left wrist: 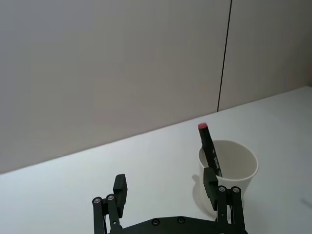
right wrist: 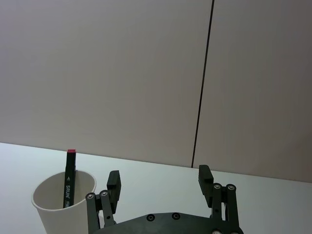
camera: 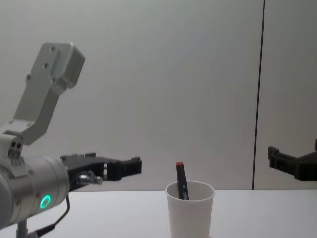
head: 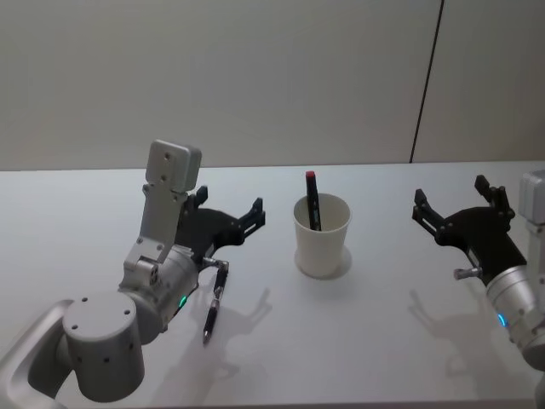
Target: Place the pen into the pen holder.
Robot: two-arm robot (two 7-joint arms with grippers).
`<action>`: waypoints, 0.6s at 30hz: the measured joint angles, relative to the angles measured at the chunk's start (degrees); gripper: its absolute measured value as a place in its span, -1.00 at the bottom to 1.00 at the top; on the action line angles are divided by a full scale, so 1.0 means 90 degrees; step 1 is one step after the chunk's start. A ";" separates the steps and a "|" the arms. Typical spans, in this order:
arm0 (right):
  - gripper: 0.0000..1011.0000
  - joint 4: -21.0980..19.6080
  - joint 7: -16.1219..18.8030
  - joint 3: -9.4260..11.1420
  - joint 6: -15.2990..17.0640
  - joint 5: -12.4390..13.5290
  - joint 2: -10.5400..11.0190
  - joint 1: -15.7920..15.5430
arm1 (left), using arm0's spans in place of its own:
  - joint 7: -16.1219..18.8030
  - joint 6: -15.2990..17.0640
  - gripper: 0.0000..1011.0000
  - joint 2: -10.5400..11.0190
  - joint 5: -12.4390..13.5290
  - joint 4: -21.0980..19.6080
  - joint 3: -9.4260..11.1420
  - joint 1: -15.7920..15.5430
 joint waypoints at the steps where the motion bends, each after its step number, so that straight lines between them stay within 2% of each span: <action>1: 0.98 0.0000 0.0000 0.0000 0.0000 0.0000 0.0000 0.0000 | 0.0021 0.0067 0.98 -0.0007 -0.0044 0.0012 -0.0005 0.0000; 8: 0.98 -0.0006 0.0000 0.0002 0.0004 0.0003 0.0004 -0.0004 | 0.0143 0.0631 0.98 -0.0075 -0.0352 0.0145 -0.0049 -0.0036; 18: 0.98 -0.0012 0.0001 0.0002 0.0004 0.0003 0.0007 -0.0009 | 0.0268 0.1348 0.98 -0.0152 -0.0548 0.0291 -0.0072 -0.0086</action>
